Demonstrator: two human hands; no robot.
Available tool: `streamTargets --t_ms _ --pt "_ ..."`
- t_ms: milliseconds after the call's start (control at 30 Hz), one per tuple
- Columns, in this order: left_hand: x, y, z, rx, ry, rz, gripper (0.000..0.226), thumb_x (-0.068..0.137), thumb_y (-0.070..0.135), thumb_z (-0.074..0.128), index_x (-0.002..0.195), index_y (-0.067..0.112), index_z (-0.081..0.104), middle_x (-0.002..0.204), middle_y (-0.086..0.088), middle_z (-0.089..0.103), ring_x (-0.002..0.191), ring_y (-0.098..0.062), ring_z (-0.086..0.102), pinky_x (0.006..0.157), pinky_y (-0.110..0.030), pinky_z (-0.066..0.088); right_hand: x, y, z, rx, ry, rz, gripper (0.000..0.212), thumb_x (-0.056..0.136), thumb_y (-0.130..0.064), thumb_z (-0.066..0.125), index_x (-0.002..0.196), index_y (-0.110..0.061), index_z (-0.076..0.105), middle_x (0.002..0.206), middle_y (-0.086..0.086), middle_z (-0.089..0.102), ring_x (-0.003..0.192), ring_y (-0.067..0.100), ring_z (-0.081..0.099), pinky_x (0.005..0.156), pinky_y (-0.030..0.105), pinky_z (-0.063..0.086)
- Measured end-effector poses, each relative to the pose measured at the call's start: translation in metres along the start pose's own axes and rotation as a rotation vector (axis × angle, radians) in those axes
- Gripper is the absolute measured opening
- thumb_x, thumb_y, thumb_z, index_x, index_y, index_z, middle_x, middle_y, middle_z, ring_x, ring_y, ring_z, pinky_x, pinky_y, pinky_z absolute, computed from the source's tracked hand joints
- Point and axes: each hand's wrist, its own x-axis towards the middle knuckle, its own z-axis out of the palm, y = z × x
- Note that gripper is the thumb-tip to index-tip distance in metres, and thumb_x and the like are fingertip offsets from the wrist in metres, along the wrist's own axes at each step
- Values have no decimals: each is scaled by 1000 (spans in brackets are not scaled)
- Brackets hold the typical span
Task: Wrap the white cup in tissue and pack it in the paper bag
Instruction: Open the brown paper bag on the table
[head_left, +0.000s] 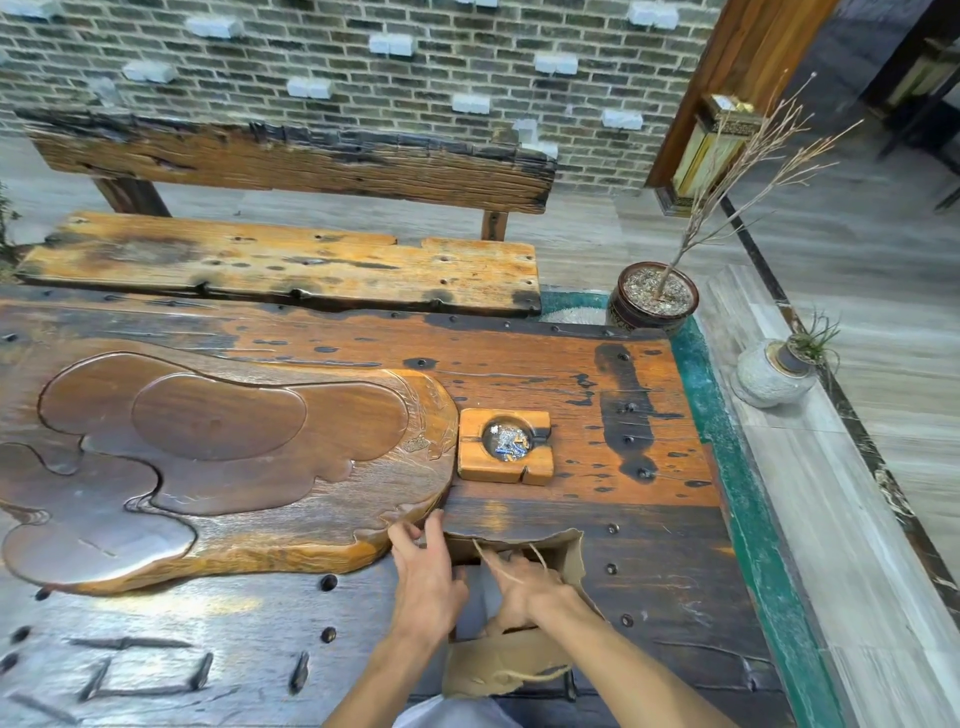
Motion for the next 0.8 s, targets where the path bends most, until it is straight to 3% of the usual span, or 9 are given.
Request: streamTargets --t_ms 133,200,300,367,400,500,567,667,800 --pt "-5 -5 -6 -70 -25 -17 93 66 -16 46 144 25 18 113 1 23 80 -19 48 73 -25 44 2 1 -2 25 -51 24 128 67 -56 81 154 -37 -11 165 11 14 149 32 26 115 48 34" --pt "-8 -9 -9 -84 13 18 80 63 -17 43 130 23 30 113 0 29 89 -25 48 72 -29 44 4 3 -4 34 -86 22 128 71 -53 81 155 -33 -14 165 12 12 149 33 25 114 49 36" --pt "-12 -14 -15 -21 5 71 56 58 -12 39 95 29 33 102 -2 33 78 -23 45 68 -35 46 0 7 -10 102 -117 38 125 77 -34 82 153 -39 -17 167 12 1 148 34 25 107 50 45" --pt "-12 -18 -15 27 -28 96 46 55 -6 37 84 31 36 101 0 33 79 -21 48 74 -40 52 -6 9 -16 70 -108 20 116 82 -16 78 156 -33 -9 164 13 19 139 34 44 90 42 55" --pt "-11 -21 -15 65 -45 100 44 54 -2 37 85 30 42 105 1 35 82 -21 51 75 -41 53 -7 10 -19 46 -105 24 111 83 -10 76 157 -31 -4 160 14 30 133 35 51 83 40 55" --pt "-4 -28 -10 165 -74 127 61 57 2 38 106 31 58 127 3 39 104 -24 59 78 -41 56 -1 13 -21 -72 -78 24 109 80 -1 76 159 -20 3 152 17 43 132 33 51 99 42 49" --pt "0 -27 -7 185 -65 170 69 60 -2 40 123 22 53 140 5 39 121 -24 54 87 -41 55 3 16 -19 -119 -81 38 111 78 5 76 158 -18 3 155 18 38 136 32 47 99 42 50" --pt "1 -21 -7 177 -57 152 72 66 -7 43 135 15 44 153 5 32 132 -22 47 94 -39 52 -6 19 -20 -124 -116 78 118 77 9 74 158 -30 -2 165 13 12 143 34 39 98 48 51" --pt "-3 -23 1 173 -98 157 81 67 -11 45 143 15 32 160 2 18 135 -24 43 96 -37 50 -11 22 -20 -114 -159 80 125 79 6 76 156 -34 -14 166 12 11 139 35 43 101 47 51"
